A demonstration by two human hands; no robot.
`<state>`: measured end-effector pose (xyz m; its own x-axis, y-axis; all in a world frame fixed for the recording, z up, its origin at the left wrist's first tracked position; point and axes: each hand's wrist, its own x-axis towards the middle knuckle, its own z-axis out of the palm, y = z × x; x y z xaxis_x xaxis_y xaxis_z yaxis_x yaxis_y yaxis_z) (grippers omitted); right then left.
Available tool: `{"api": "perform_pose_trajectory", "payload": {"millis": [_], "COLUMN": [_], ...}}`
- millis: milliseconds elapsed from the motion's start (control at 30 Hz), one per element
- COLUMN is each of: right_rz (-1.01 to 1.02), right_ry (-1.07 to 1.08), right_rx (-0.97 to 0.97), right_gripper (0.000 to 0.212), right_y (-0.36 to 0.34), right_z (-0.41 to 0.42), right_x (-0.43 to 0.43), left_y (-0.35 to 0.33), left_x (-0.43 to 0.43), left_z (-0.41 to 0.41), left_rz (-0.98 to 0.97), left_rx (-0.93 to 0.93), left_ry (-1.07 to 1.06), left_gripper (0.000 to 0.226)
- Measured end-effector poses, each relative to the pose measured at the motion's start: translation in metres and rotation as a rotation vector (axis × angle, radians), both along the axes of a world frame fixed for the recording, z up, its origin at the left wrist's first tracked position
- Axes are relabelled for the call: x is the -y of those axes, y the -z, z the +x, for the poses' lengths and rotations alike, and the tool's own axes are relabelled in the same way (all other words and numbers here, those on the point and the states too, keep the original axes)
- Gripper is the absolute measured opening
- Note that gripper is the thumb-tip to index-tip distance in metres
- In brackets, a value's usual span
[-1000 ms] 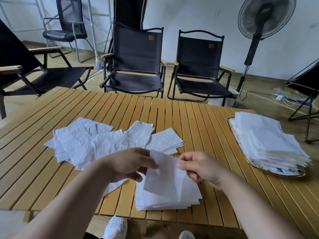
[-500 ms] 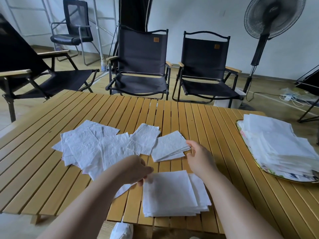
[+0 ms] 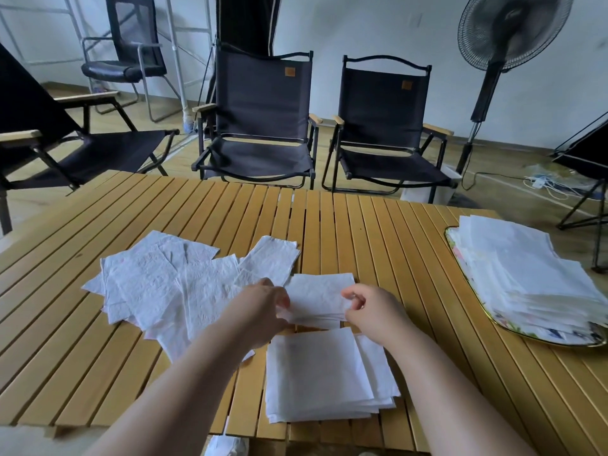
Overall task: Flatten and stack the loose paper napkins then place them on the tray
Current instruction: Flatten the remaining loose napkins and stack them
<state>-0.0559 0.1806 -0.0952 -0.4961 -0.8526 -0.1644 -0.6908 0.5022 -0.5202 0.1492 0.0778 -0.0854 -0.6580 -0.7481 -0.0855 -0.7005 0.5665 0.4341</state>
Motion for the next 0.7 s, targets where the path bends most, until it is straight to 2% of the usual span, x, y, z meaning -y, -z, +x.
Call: {"api": "perform_pose_trajectory", "payload": {"millis": [167, 267, 467, 567, 700], "right_rz": [-0.035, -0.038, -0.080, -0.088, -0.059], "right_ry": [-0.035, -0.040, -0.008, -0.016, -0.030], "right_rx": [0.025, 0.015, -0.066, -0.122, -0.133], "right_gripper": [0.043, 0.039, 0.009, 0.010, 0.013], "right_y": [0.0020, 0.0043, 0.0090, 0.0089, 0.0097], "right_z": [-0.0043, -0.0051, -0.0049, -0.0037, -0.0052], "right_x": [-0.0025, -0.0015, 0.0024, 0.0036, 0.0028], "left_y": [0.0042, 0.0090, 0.0096, 0.0091, 0.0071], "left_x": [0.0047, 0.0080, 0.0063, 0.0046, 0.0032], "left_z": [-0.0075, -0.0074, -0.0049, -0.0041, -0.0060], "left_rz": [-0.085, -0.143, -0.094, -0.074, -0.082], "left_rx": [-0.001, 0.027, -0.001, -0.006, -0.024], "left_ry": [-0.040, -0.050, -0.012, -0.001, 0.014], "left_gripper": [0.014, 0.015, 0.008, 0.022, 0.016]}}
